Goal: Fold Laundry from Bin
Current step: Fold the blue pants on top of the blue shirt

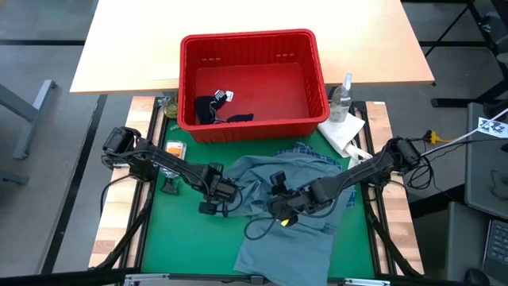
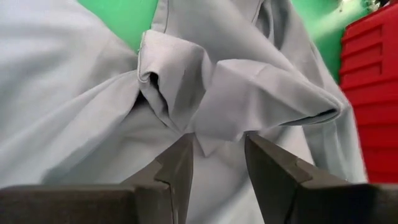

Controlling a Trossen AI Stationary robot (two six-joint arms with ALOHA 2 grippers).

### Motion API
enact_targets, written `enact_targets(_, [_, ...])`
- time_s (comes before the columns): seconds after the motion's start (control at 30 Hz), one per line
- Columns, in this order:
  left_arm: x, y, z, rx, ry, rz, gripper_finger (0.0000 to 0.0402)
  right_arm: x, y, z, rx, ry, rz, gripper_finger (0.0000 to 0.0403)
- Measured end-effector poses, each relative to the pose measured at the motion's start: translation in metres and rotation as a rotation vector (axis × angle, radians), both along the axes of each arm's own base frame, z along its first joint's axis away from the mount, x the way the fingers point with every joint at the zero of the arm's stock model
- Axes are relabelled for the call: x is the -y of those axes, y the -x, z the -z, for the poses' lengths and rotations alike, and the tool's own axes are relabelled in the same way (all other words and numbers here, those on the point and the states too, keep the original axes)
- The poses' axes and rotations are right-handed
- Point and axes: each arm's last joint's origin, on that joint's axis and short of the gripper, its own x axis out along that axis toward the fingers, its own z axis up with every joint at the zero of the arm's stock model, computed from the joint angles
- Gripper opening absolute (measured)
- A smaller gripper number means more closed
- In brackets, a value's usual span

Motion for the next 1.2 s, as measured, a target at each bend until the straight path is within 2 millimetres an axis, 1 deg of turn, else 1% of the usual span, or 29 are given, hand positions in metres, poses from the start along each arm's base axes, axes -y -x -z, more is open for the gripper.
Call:
enact_targets(0.07, [0.000, 0.001, 0.000, -0.010, 0.004, 0.013, 0.0048, 0.000, -0.001, 0.004, -0.011, -0.009, 0.021, 0.0147])
enact_targets(0.1, [0.000, 0.001, 0.000, -0.014, 0.003, 0.025, 0.0028, 0.000, -0.001, 0.007, -0.019, -0.011, 0.029, 0.0147])
enact_targets(0.17, [0.000, 0.002, 0.000, -0.029, 0.002, 0.028, 0.0009, -0.001, -0.003, 0.012, -0.025, -0.011, 0.050, 0.0147])
enact_targets(0.3, [-0.001, 0.009, 0.000, -0.103, 0.008, 0.030, 0.0002, -0.001, -0.006, 0.022, -0.028, 0.001, 0.112, 0.0147])
enact_targets(0.37, [-0.003, 0.015, -0.004, -0.156, -0.002, 0.029, 0.0002, -0.001, -0.008, 0.029, -0.039, -0.003, 0.133, 0.0147])
enact_targets(0.47, [-0.005, 0.021, -0.019, -0.151, -0.004, 0.022, 0.0001, -0.002, -0.012, 0.043, -0.094, -0.042, 0.127, 0.0147])
enact_targets(0.57, [-0.006, 0.025, -0.036, -0.099, 0.009, 0.023, 0.0001, -0.002, -0.015, 0.057, -0.148, -0.076, 0.112, 0.0147])
enact_targets(0.73, [-0.015, 0.039, -0.066, -0.017, 0.030, -0.023, 0.0001, -0.007, -0.016, 0.075, -0.245, -0.153, 0.044, 0.0147])
enact_targets(0.83, [-0.023, 0.051, -0.082, 0.016, 0.039, -0.058, 0.0000, -0.010, -0.016, 0.080, -0.301, -0.208, -0.041, 0.0147])
enact_targets(0.93, [-0.032, 0.063, -0.095, 0.044, 0.052, -0.104, 0.0000, -0.012, -0.015, 0.081, -0.338, -0.258, -0.123, 0.0147])
enact_targets(1.07, [-0.039, 0.075, -0.107, 0.070, 0.104, -0.175, 0.0000, -0.015, -0.014, 0.081, -0.373, -0.297, -0.223, 0.0147])
enact_targets(1.2, [-0.038, 0.078, -0.109, 0.064, 0.182, -0.200, 0.0000, -0.016, -0.011, 0.081, -0.418, -0.347, -0.308, 0.0147])
